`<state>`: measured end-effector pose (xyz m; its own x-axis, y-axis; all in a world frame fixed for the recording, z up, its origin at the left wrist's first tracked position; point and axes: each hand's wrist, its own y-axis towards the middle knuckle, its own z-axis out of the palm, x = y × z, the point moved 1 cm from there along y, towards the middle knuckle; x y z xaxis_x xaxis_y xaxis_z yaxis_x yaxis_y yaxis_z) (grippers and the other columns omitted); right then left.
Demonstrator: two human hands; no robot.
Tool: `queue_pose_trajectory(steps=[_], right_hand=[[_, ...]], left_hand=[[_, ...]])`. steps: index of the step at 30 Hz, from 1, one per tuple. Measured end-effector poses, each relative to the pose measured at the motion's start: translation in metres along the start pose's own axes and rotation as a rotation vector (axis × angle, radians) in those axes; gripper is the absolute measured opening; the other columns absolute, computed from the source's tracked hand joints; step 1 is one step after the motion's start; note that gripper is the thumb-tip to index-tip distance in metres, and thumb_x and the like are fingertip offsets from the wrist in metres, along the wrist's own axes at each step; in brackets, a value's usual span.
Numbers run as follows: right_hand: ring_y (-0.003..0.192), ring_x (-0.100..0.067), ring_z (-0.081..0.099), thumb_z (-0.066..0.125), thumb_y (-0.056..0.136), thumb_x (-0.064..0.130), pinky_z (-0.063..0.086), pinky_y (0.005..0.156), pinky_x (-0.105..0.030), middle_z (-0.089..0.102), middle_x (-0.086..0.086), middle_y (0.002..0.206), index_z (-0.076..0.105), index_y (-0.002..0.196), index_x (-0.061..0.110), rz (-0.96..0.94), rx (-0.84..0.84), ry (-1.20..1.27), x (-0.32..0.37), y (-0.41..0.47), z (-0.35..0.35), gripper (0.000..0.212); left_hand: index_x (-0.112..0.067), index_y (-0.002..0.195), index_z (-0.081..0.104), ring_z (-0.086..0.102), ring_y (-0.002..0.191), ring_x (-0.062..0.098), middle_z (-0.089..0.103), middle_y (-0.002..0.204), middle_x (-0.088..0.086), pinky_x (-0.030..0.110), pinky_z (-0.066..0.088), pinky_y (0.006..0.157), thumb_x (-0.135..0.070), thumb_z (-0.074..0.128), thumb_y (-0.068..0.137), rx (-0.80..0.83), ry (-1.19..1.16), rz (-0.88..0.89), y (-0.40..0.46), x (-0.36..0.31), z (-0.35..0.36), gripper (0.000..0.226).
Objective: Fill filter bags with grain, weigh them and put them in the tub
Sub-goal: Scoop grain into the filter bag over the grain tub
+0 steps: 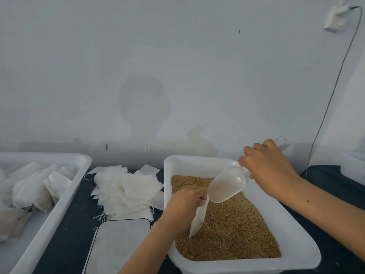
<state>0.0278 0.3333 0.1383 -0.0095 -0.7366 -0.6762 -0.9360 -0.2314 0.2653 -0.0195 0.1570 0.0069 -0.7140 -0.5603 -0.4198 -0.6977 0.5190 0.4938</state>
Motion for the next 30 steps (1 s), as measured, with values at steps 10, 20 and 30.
queue_pose_trajectory(steps=[10, 20, 30], right_hand=[[0.106, -0.014, 0.058, 0.069, 0.082, 0.025, 0.027, 0.108, -0.039, 0.065, 0.006, 0.107, 0.064, 0.1, 0.025, 0.122, 0.546, 0.322, 0.024, -0.024, 0.06, 0.018], [0.073, -0.006, 0.049, 0.065, 0.078, 0.013, 0.032, 0.104, -0.034, 0.047, 0.012, 0.063, 0.045, 0.051, 0.025, 0.048, 0.378, 0.572, 0.068, -0.036, 0.076, 0.036], [0.098, -0.007, 0.059, 0.076, 0.073, 0.035, 0.044, 0.099, -0.043, 0.062, 0.019, 0.094, 0.063, 0.082, 0.038, 0.238, 0.473, 0.796, 0.019, -0.035, 0.063, 0.016]], left_hand=[[-0.014, 0.088, 0.04, 0.037, 0.064, 0.011, 0.043, 0.073, -0.001, 0.024, 0.032, 0.058, -0.012, 0.032, 0.101, -0.194, -0.492, -0.4, 0.001, 0.013, -0.011, 0.016], [-0.021, 0.079, 0.034, 0.032, 0.065, 0.009, 0.038, 0.072, -0.003, 0.022, 0.026, 0.055, -0.012, 0.03, 0.101, -0.211, -0.502, -0.449, 0.0, 0.013, -0.01, 0.024], [-0.018, 0.084, 0.041, 0.045, 0.076, 0.016, 0.049, 0.085, 0.0, 0.025, 0.032, 0.064, -0.005, 0.043, 0.096, -0.016, -0.091, -0.21, 0.005, 0.013, 0.005, 0.018]])
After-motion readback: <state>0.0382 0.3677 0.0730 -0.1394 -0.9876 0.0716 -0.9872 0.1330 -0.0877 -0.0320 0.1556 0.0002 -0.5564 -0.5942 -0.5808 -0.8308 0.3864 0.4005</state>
